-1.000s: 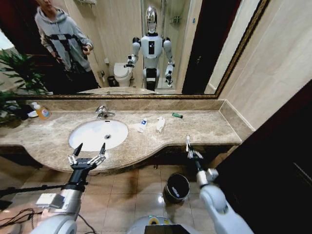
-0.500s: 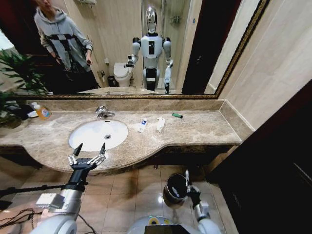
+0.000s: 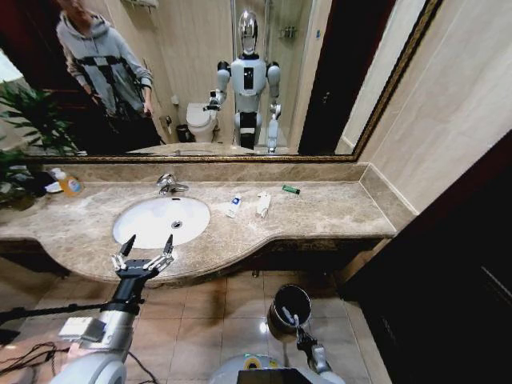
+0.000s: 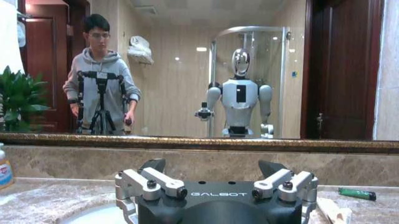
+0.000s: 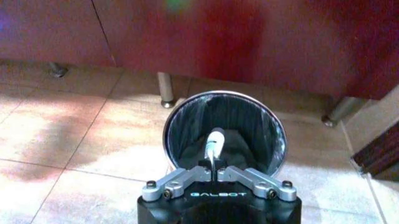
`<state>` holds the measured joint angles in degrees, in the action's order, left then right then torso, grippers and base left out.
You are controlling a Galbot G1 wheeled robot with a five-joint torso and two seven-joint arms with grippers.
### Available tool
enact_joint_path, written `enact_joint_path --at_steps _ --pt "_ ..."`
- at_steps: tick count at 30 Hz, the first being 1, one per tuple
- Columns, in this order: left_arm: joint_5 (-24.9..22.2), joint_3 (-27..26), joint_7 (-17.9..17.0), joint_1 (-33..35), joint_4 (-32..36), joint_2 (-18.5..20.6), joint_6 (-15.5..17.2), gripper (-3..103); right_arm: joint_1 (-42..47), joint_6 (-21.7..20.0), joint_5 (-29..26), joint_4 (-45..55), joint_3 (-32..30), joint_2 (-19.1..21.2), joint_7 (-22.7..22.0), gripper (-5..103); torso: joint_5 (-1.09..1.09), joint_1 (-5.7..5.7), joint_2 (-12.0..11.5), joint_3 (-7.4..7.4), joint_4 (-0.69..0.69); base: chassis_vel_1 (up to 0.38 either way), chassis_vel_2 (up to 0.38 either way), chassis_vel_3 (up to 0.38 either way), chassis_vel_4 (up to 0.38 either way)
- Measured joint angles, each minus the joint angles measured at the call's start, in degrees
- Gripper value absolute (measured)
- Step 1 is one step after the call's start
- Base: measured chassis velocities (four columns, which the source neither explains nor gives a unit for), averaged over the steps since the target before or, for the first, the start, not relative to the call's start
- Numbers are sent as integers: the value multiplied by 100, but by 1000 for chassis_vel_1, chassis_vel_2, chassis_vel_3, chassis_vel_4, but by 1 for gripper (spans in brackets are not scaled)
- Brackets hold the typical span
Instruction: Pick up the trash from the sink and place it in the trash bin.
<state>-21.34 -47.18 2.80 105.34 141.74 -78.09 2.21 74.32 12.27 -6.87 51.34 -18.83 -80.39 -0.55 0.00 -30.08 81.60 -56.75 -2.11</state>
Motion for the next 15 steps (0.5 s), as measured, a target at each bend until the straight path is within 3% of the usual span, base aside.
enact_joint_path --at_steps 15 --pt "0 0 0 0 0 0 0 100 -1120 25 376 -1130 -52 -209 123 0 0 0 0 0 0 0 0 0 0"
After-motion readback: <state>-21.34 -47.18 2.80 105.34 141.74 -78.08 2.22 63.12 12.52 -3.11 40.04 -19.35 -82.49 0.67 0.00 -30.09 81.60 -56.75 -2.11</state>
